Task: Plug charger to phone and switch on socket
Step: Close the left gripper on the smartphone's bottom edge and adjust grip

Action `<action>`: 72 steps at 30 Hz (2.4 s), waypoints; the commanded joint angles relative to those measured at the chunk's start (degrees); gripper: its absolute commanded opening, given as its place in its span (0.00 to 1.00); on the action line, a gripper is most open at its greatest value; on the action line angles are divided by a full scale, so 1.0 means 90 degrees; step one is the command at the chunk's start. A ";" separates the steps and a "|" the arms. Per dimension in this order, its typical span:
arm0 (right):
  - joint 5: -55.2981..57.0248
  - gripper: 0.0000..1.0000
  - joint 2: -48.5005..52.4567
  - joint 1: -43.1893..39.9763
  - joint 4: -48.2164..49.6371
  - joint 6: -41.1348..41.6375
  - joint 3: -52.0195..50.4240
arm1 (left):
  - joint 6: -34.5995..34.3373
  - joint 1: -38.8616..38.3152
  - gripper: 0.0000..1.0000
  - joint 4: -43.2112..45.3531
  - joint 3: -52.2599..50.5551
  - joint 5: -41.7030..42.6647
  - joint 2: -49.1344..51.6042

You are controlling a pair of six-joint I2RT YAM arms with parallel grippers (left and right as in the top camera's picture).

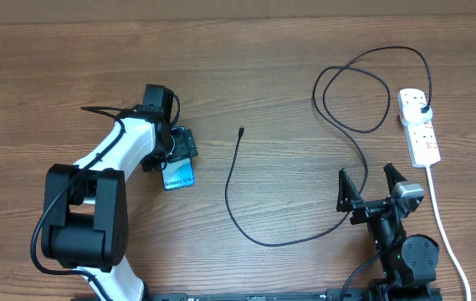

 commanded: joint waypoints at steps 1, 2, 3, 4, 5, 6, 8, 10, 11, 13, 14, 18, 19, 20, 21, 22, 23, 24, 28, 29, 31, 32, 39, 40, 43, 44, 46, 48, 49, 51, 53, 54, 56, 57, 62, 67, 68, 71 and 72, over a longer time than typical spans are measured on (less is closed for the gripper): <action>-0.0032 1.00 -0.0051 0.0019 0.0029 -0.0007 -0.0068 | 0.0284 0.0032 0.91 0.0073 -0.0522 0.0080 0.0702; -0.0032 1.00 -0.0051 0.0019 0.0029 -0.0007 -0.0068 | 0.0342 0.0032 0.92 0.0073 -0.0522 0.0080 0.0702; -0.0032 1.00 -0.0051 0.0019 0.0029 -0.0007 -0.0068 | 0.0362 0.0032 0.94 0.0073 -0.0522 0.0080 0.0702; -0.0032 1.00 -0.0051 0.0019 0.0029 -0.0007 -0.0068 | 0.0406 0.0032 0.95 0.0073 -0.0522 0.0080 0.0702; -0.0032 1.00 -0.0051 0.0019 0.0029 -0.0007 -0.0068 | 0.0449 0.0032 0.95 0.0075 -0.0522 0.0080 0.0702; -0.0032 1.00 -0.0051 0.0019 0.0029 -0.0007 -0.0068 | 0.0466 0.0032 0.95 0.0078 -0.0522 0.0078 0.0702; -0.0032 1.00 -0.0051 0.0019 0.0029 -0.0007 -0.0068 | 0.0461 0.0032 0.98 0.0112 -0.0522 0.0080 0.0702; -0.0032 1.00 -0.0051 0.0019 0.0029 -0.0007 -0.0068 | 0.0461 0.0032 1.00 0.0160 -0.0522 0.0080 0.0702; -0.0032 1.00 -0.0051 0.0019 0.0029 -0.0007 -0.0068 | 0.0461 0.0032 1.00 0.0170 -0.0522 0.0080 0.0702; -0.0032 1.00 -0.0051 0.0019 0.0029 -0.0007 -0.0068 | 0.0464 0.0032 0.99 0.0185 -0.0522 0.0051 0.0702; -0.0032 1.00 -0.0051 0.0019 0.0029 -0.0007 -0.0068 | 0.0464 0.0032 0.99 0.0192 -0.0522 -0.0002 0.0702; -0.0032 1.00 -0.0051 0.0019 0.0029 -0.0007 -0.0068 | 0.0537 0.0032 0.97 0.0187 -0.0522 -0.0347 0.0702; -0.0032 1.00 -0.0051 0.0019 0.0029 -0.0007 -0.0068 | 0.0566 0.0032 0.97 0.0187 -0.0522 -0.0403 0.0702; -0.0032 1.00 -0.0051 0.0019 0.0029 -0.0007 -0.0068 | 0.0624 0.0032 0.97 0.0189 -0.0522 -0.0418 0.0702; -0.0032 1.00 -0.0051 0.0019 0.0029 -0.0007 -0.0068 | 0.0687 0.0032 0.97 0.0192 -0.0522 -0.0420 0.0702; -0.0032 1.00 -0.0051 0.0019 0.0029 -0.0007 -0.0068 | 0.0702 0.0032 0.97 0.0194 -0.0522 -0.0420 0.0702; -0.0032 1.00 -0.0051 0.0019 0.0029 -0.0007 -0.0068 | 0.0699 0.0032 0.97 0.0199 -0.0522 -0.0415 0.0702; -0.0032 1.00 -0.0051 0.0019 0.0029 -0.0007 -0.0068 | 0.0699 0.0032 0.97 0.0206 -0.0522 -0.0413 0.0702; -0.0032 1.00 -0.0051 0.0019 0.0029 -0.0007 -0.0068 | 0.0695 0.0022 0.96 0.0214 -0.0522 -0.0369 0.0702; -0.0032 1.00 -0.0051 0.0019 0.0029 -0.0007 -0.0068 | 0.0695 0.0010 0.96 0.0214 -0.0522 -0.0342 0.0702; -0.0032 1.00 -0.0051 0.0019 0.0029 -0.0007 -0.0068 | 0.0695 -0.0024 0.95 0.0172 -0.0522 -0.0236 0.0704; -0.0032 1.00 -0.0051 0.0019 0.0029 -0.0007 -0.0068 | 0.0695 -0.0039 0.94 0.0153 -0.0522 -0.0185 0.0702; -0.0032 1.00 -0.0051 0.0019 0.0029 -0.0007 -0.0068 | 0.0486 -0.0175 0.89 0.0024 -0.0522 0.0012 0.0704; -0.0032 1.00 -0.0051 0.0019 0.0029 -0.0007 -0.0068 | 0.0437 -0.0197 0.88 0.0015 -0.0522 0.0012 0.0702; -0.0032 1.00 -0.0051 0.0019 0.0029 -0.0007 -0.0068 | 0.0333 -0.0245 0.88 0.0019 -0.0522 0.0012 0.0702; -0.0032 1.00 -0.0051 0.0019 0.0029 -0.0007 -0.0068 | 0.0330 -0.0257 0.88 0.0024 -0.0522 0.0015 0.0702; -0.0032 1.00 -0.0051 0.0019 0.0029 -0.0007 -0.0068 | 0.0255 -0.0262 0.88 0.0019 -0.0522 0.0015 0.0704; -0.0032 1.00 -0.0051 0.0019 0.0029 -0.0007 -0.0068 | 0.0219 -0.0262 0.88 0.0012 -0.0522 0.0104 0.0704; -0.0032 1.00 -0.0051 0.0019 0.0029 -0.0007 -0.0068 | 0.0216 -0.0262 0.88 0.0012 -0.0522 0.0160 0.0704; -0.0032 1.00 -0.0051 0.0019 0.0029 -0.0007 -0.0068 | 0.0124 -0.0262 0.88 -0.0005 -0.0522 0.0180 0.0704; -0.0032 1.00 -0.0051 0.0019 0.0029 -0.0007 -0.0068 | 0.0041 -0.0262 0.88 -0.0012 -0.0522 0.0182 0.0704; -0.0032 1.00 -0.0051 0.0019 0.0029 -0.0007 -0.0068 | -0.0007 -0.0262 0.88 -0.0017 -0.0522 0.0185 0.0702; -0.0032 1.00 -0.0051 0.0019 0.0029 -0.0007 -0.0068 | -0.0102 -0.0262 0.89 -0.0024 -0.0525 0.0206 0.0704; -0.0032 1.00 -0.0051 0.0019 0.0027 -0.0007 -0.0068 | -0.0121 -0.0262 0.89 -0.0024 -0.0522 0.0245 0.0702; -0.0032 1.00 -0.0051 0.0019 0.0029 -0.0007 -0.0068 | -0.0121 -0.0262 1.00 -0.0027 -0.0522 0.0352 0.0704; -0.0032 1.00 -0.0051 0.0019 0.0029 -0.0007 -0.0068 | -0.0119 -0.0262 0.99 0.0002 -0.0522 0.0367 0.0702; -0.0032 1.00 -0.0051 0.0019 0.0029 -0.0007 -0.0068 | -0.0085 -0.0262 1.00 0.0032 -0.0522 0.0427 0.0704; -0.0032 1.00 -0.0051 0.0019 0.0029 -0.0007 -0.0068 | 0.0012 -0.0262 0.99 0.0095 -0.0522 0.0464 0.0702; -0.0032 1.00 -0.0051 0.0019 0.0029 -0.0007 -0.0068 | 0.0012 -0.0262 1.00 0.0100 -0.0522 0.0459 0.0702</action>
